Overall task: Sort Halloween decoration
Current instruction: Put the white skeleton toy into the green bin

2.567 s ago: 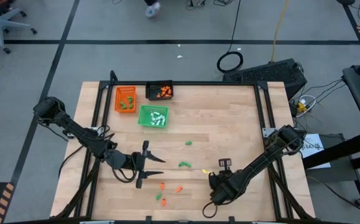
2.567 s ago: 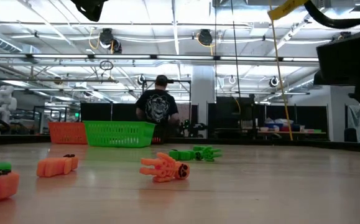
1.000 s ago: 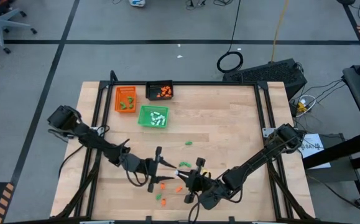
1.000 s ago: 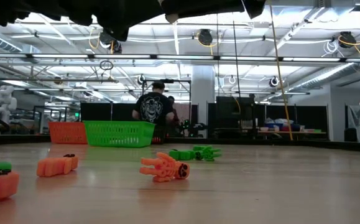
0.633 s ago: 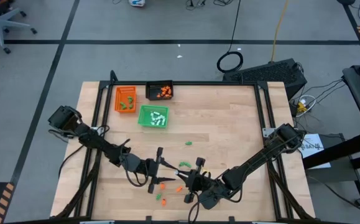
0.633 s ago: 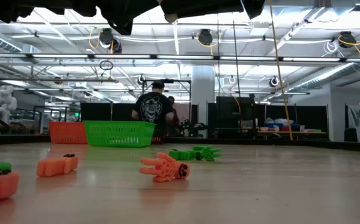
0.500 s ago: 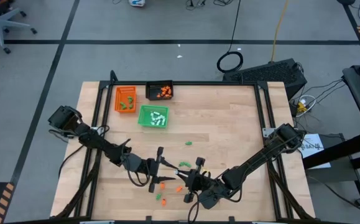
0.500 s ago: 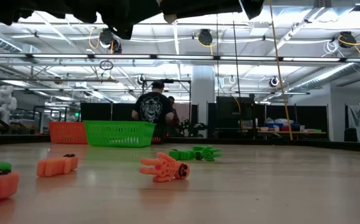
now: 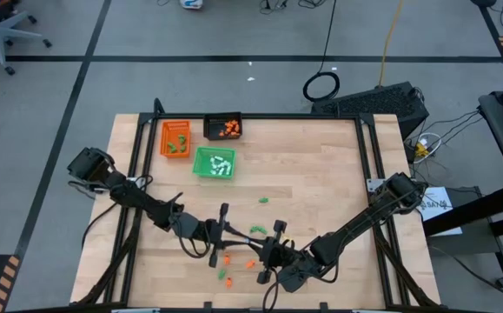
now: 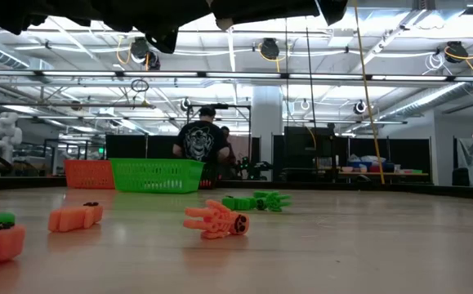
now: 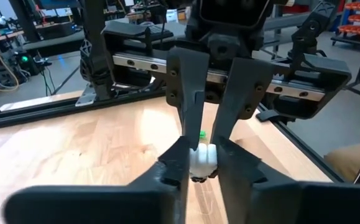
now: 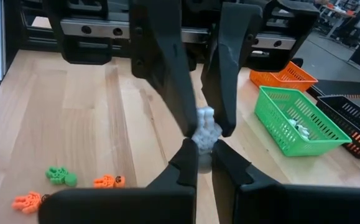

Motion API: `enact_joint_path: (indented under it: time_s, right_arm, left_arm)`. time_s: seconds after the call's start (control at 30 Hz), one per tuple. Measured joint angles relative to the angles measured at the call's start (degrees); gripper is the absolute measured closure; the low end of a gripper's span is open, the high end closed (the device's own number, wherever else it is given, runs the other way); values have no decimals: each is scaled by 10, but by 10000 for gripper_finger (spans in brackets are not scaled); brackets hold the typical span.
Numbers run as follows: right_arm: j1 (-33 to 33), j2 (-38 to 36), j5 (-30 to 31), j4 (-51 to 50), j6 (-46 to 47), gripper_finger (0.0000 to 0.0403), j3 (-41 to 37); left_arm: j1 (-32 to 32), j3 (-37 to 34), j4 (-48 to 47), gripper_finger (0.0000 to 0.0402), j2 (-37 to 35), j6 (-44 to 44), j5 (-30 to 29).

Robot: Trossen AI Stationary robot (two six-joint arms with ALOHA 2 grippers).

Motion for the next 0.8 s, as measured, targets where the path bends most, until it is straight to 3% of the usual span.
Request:
enact_joint_path:
  time_s: [0.17,0.3,0.63,0.8]
  right_arm:
    - [0,0,-1,-1,1,399,0]
    - [0,0,-12,-1,14,385,0]
    - [13,0,-15,-22,36,251,0]
    - [20,0,-15,-75,97,211,0]
  left_arm:
    - [1,0,0,386,0,-1,4]
    - [1,0,-1,393,0,-1,8]
    - [1,0,-8,391,0,-1,13]
    - [-3,0,-9,391,0,1,16]
